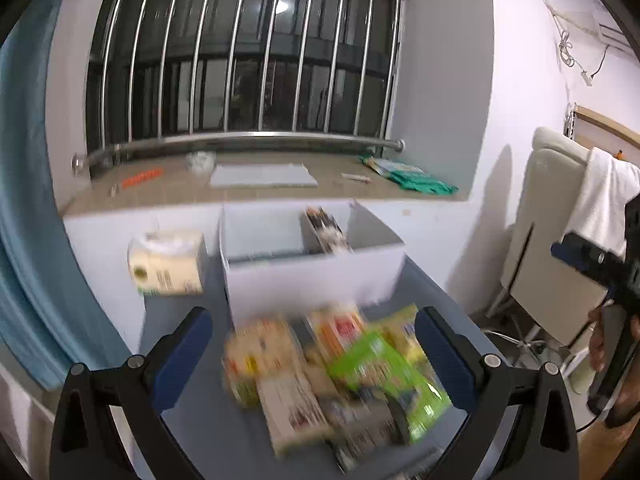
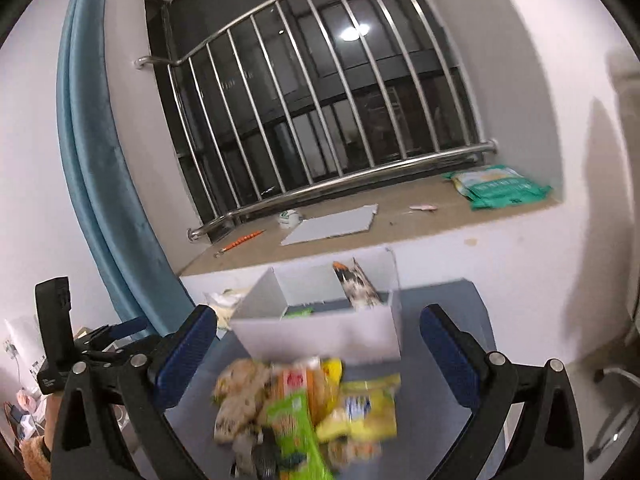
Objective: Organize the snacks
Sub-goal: 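Carry both held snacks over the white box and open both tools, then grasp a green seaweed bag with the right tool while the left tool grasps a silver chip bag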
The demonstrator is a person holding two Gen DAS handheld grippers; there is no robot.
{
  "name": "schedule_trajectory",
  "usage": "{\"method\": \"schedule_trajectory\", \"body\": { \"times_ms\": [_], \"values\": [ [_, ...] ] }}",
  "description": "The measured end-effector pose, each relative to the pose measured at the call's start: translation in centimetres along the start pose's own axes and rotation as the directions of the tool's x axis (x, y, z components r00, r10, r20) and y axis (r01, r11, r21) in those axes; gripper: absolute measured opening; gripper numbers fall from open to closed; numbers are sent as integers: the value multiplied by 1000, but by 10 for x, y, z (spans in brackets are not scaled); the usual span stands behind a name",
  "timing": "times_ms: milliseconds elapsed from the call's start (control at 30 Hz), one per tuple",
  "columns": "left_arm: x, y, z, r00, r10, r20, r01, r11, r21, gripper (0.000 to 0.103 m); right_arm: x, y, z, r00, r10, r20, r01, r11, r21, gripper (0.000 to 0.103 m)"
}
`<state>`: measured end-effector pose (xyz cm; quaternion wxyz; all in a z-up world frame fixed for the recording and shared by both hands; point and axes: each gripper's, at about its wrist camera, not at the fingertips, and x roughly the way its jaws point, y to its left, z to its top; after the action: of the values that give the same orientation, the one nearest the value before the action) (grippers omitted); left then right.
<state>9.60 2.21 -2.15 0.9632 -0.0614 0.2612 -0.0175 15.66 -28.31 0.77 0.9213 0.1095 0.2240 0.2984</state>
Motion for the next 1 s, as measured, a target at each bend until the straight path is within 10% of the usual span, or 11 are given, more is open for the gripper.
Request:
{"method": "schedule_trajectory", "body": {
  "times_ms": [267, 600, 800, 1000],
  "values": [
    [-19, -10, -52, 998, -35, -45, 31, 996, -84, 103, -18, 12, -65, 988, -107, -108, 93, 988, -125, 103],
    [-25, 6, -79, 996, 3, -86, -14, 992, -127, 103, 35, 54, -131, 942, -272, -195, 145, 857, -495, 103],
    [-21, 18, -90, 994, 3, -112, -20, 988, -155, 103, 76, 74, -174, 908, -365, -207, 124, 705, -698, 103],
    [-18, 22, -96, 992, 0, -124, -21, 986, -168, 103, 103, 90, -183, 910, -343, -233, 81, 698, -711, 103]
  ]
}}
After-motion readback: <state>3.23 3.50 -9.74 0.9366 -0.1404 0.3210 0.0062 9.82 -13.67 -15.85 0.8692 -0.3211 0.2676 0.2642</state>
